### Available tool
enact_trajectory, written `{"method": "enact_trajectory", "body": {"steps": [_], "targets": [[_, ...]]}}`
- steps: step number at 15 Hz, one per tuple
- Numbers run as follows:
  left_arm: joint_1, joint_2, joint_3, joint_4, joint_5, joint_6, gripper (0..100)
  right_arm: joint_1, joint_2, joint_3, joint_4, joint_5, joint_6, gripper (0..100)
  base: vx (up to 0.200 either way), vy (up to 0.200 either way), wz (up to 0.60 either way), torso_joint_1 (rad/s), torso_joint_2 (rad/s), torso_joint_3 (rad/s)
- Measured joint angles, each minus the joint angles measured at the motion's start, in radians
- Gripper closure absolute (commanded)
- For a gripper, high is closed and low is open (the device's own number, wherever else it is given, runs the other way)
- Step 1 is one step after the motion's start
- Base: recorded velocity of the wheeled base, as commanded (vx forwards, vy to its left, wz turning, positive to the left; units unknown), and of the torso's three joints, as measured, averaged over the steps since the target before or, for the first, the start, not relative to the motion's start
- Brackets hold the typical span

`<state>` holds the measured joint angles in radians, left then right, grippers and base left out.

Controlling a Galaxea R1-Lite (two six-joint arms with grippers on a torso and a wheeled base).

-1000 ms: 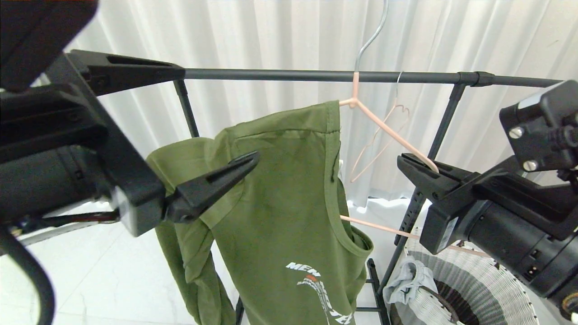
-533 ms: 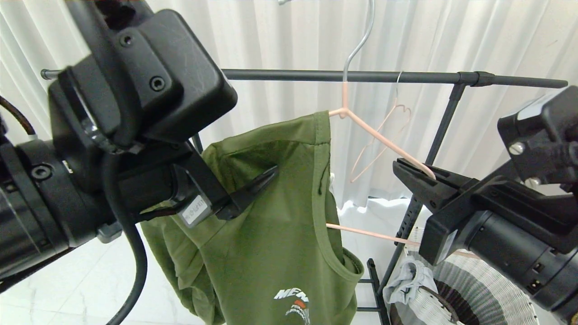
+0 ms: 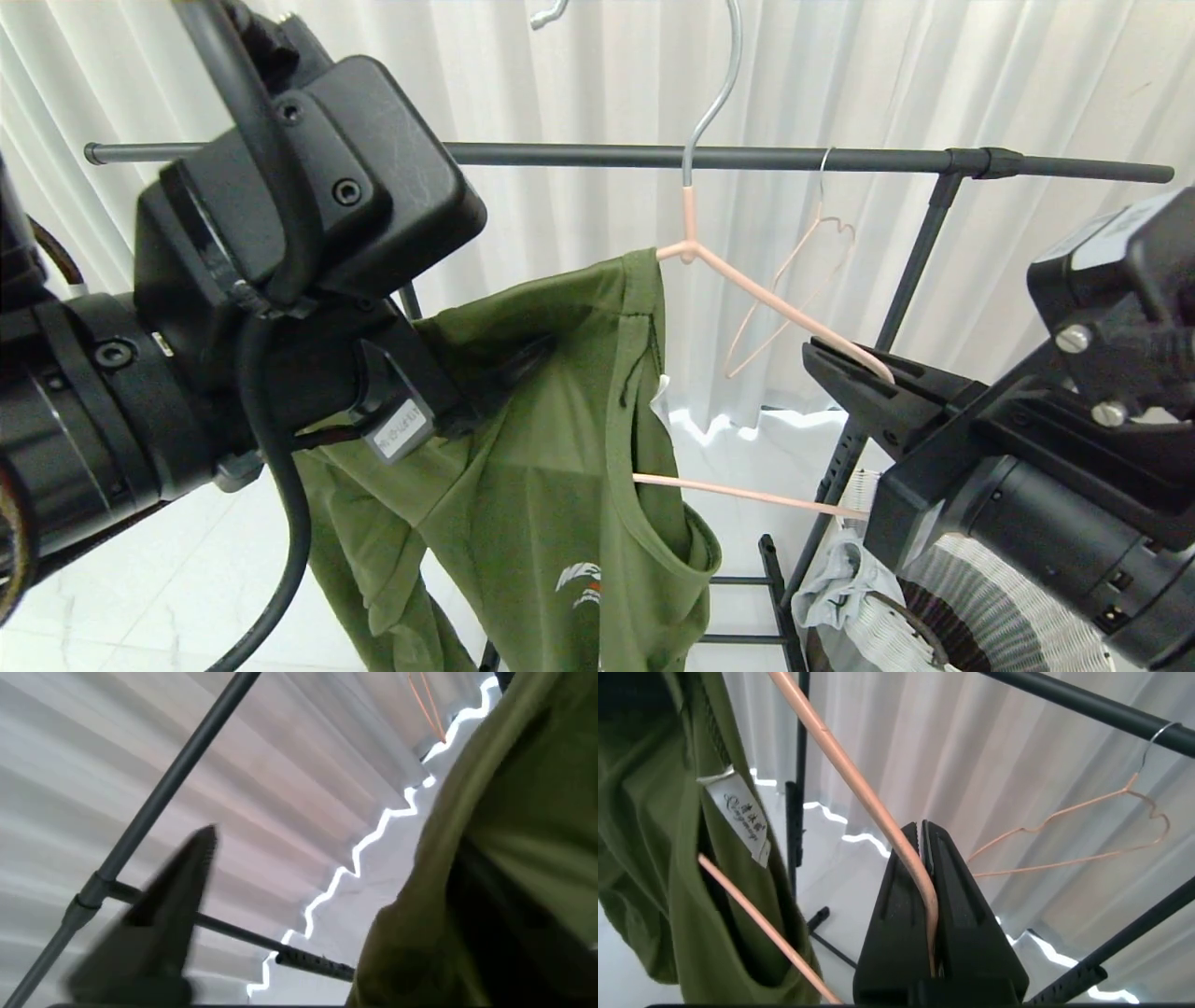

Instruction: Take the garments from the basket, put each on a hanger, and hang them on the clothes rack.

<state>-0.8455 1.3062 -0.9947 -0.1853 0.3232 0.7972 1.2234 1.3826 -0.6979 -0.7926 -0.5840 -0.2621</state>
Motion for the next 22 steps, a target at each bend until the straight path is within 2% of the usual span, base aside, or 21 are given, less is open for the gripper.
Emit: {"method": "enact_trajectory", "body": {"steps": [9,10,14,17,19,22], "targets": [[-0.001,-0.004,0.023,-0.002,-0.003,-0.008,100,0.012,0.0,-0.001,0.0,0.003,-0.009,100,0.0,0.0,0.0,0.0,0.0,0.0],[-0.001,-0.005,0.025,-0.002,-0.003,-0.009,100,0.012,0.0,-0.001,0.0,0.002,-0.008,0,0.0,0.0,0.0,0.0,0.0,0.0],[0.0,-0.011,0.039,-0.001,-0.001,-0.01,100,0.013,-0.002,0.0,-0.001,0.001,-0.009,0,0.0,0.0,0.0,0.0,0.0,0.0],[0.006,-0.025,0.075,-0.056,0.012,-0.008,100,0.007,-0.009,0.001,0.0,-0.004,-0.009,0,0.0,0.0,0.0,0.0,0.0,0.0],[0.018,-0.033,0.121,-0.125,0.083,-0.008,100,0.005,-0.014,0.002,0.0,-0.006,-0.01,0,0.0,0.0,0.0,0.0,0.0,0.0],[0.025,-0.039,0.156,-0.173,0.175,-0.01,100,0.005,-0.019,0.0,0.0,-0.005,-0.014,0,0.0,0.0,0.0,0.0,0.0,0.0]]}}
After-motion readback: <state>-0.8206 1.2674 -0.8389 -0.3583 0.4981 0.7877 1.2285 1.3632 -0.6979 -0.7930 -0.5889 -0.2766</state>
